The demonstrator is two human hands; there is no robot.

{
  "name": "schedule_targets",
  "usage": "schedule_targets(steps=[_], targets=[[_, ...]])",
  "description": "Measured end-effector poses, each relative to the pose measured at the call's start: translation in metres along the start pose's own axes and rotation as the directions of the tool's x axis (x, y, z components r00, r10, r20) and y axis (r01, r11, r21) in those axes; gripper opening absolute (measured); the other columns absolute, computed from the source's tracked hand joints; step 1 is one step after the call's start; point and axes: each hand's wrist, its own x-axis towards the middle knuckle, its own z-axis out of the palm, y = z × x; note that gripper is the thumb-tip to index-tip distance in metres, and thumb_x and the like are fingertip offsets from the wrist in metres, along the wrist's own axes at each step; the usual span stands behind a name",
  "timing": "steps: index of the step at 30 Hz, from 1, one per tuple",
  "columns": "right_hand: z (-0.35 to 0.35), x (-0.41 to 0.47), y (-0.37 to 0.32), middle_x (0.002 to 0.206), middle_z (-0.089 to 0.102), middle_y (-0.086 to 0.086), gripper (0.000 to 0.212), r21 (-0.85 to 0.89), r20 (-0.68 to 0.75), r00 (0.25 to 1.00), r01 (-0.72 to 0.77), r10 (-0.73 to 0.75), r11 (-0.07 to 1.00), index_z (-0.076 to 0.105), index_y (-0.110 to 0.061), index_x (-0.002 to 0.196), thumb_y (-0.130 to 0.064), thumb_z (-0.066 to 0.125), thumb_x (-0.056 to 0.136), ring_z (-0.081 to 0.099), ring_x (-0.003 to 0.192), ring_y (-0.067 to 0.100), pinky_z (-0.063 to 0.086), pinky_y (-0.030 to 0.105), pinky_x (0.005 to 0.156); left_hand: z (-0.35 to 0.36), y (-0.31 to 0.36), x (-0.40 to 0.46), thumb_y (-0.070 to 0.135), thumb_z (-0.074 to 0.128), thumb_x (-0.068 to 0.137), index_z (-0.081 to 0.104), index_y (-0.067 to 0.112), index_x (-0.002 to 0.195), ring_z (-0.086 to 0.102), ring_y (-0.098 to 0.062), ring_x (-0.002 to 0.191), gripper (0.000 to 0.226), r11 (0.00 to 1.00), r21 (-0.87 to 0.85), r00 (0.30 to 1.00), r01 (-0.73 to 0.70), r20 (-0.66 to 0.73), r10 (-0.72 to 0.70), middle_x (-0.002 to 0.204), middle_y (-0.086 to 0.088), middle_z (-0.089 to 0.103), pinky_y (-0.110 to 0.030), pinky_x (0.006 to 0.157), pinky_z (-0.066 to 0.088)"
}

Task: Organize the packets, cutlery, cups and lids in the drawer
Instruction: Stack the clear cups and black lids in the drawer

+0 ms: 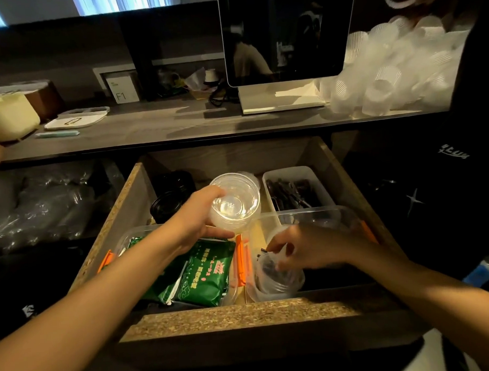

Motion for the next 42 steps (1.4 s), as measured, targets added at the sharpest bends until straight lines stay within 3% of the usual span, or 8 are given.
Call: schedule_targets(steps=[3, 10, 15, 20, 26, 32, 37, 42], targets=[[0.010, 0.008, 0.000, 0.119, 0.062, -0.003, 0.048, -0.009, 0.004, 0.999, -0.038, 0.038, 0.999, 0.054, -0.019, 0.133, -0.023, 0.070, 0.088, 0.058, 0.090, 0.004, 0.044, 0.010, 0.065, 0.001, 0.002, -0.006, 0.031, 0.048, 0.101, 0.053, 0.015, 0.133, 0.066, -0.035, 0.110, 0.036, 1.000, 0.020, 0.999, -0.013, 0.038, 0.012, 0.137, -0.006, 0.049, -0.042, 0.070, 0.062], [-0.007, 0.007, 0.000, 0.070, 0.059, -0.014, 0.013, 0.045, -0.224, 0.974, 0.045, -0.034, 0.998, 0.064, -0.025, 0.079, -0.020, 0.067, 0.091, 0.057, 0.067, -0.012, 0.040, 0.011, 0.061, -0.004, 0.006, -0.012, 0.033, 0.048, 0.102, 0.062, 0.026, 0.109, 0.068, -0.032, 0.110, 0.016, 0.999, 0.004, 0.998, -0.042, 0.045, 0.041, 0.121, -0.001, 0.059, -0.046, 0.079, 0.062], [-0.036, 0.009, -0.006, 0.092, 0.070, 0.007, 0.013, 0.554, -0.642, 0.721, 0.198, 0.263, 0.808, 0.069, -0.017, 0.088, -0.012, 0.059, 0.095, 0.068, 0.089, 0.023, 0.058, 0.039, 0.080, -0.008, 0.006, -0.008, 0.042, 0.055, 0.098, 0.060, 0.026, 0.127, 0.066, -0.032, 0.112, 0.033, 0.994, -0.104, 1.000, -0.015, 0.014, 0.016, 0.137, -0.007, 0.056, -0.041, 0.073, 0.062], [-0.053, 0.025, -0.028, 0.102, 0.067, 0.012, 0.014, 0.480, -0.785, 0.607, 0.469, 0.124, 0.741, 0.064, -0.006, 0.106, -0.010, 0.053, 0.098, 0.067, 0.097, 0.029, 0.058, 0.042, 0.082, 0.001, 0.010, 0.000, 0.054, 0.047, 0.100, 0.060, 0.031, 0.117, 0.065, -0.029, 0.110, 0.031, 0.995, -0.095, 0.997, -0.043, -0.067, 0.037, 0.130, -0.007, 0.059, -0.040, 0.073, 0.062], [-0.051, 0.065, -0.055, 0.113, 0.063, 0.009, 0.033, 0.399, -0.714, 0.669, 0.148, 0.205, 0.905, 0.066, -0.013, 0.118, -0.003, 0.049, 0.092, 0.059, 0.104, 0.025, 0.047, 0.032, 0.087, 0.014, 0.015, 0.013, 0.068, 0.032, 0.098, 0.054, 0.030, 0.137, 0.069, -0.021, 0.105, 0.058, 0.998, 0.005, 0.996, -0.063, -0.065, 0.063, 0.127, -0.005, 0.064, -0.034, 0.069, 0.061], [-0.050, 0.083, -0.054, 0.105, 0.059, 0.011, 0.033, 0.420, -0.736, 0.629, 0.134, 0.251, 0.897, 0.064, -0.019, 0.103, -0.024, 0.042, 0.079, 0.060, 0.096, 0.026, 0.052, 0.039, 0.080, 0.006, 0.027, 0.023, 0.072, 0.038, 0.093, 0.056, 0.031, 0.133, 0.067, -0.018, 0.106, 0.060, 0.994, 0.016, 0.994, -0.105, -0.027, 0.106, 0.124, -0.001, 0.063, -0.039, 0.079, 0.062], [-0.061, 0.094, -0.057, 0.119, 0.061, 0.014, 0.031, 0.644, -0.608, 0.761, 0.305, 0.227, 0.702, 0.059, -0.008, 0.122, -0.010, 0.044, 0.095, 0.055, 0.104, 0.016, 0.049, 0.037, 0.093, -0.006, 0.030, 0.036, 0.075, 0.052, 0.079, 0.054, 0.032, 0.133, 0.064, -0.019, 0.114, 0.069, 0.991, 0.044, 0.992, -0.124, 0.035, 0.122, 0.134, -0.001, 0.057, -0.039, 0.079, 0.062], [-0.076, 0.106, -0.054, 0.115, 0.066, 0.013, 0.044, 0.814, -0.437, 0.852, 0.238, 0.289, 0.530, 0.064, -0.011, 0.118, -0.044, 0.039, 0.103, 0.062, 0.109, 0.029, 0.049, 0.047, 0.095, -0.019, 0.036, 0.054, 0.059, 0.041, 0.098, 0.059, 0.032, 0.130, 0.067, -0.026, 0.109, 0.045, 0.992, 0.010, 0.989, -0.126, 0.075, 0.125, 0.128, -0.005, 0.064, -0.042, 0.076, 0.061]])
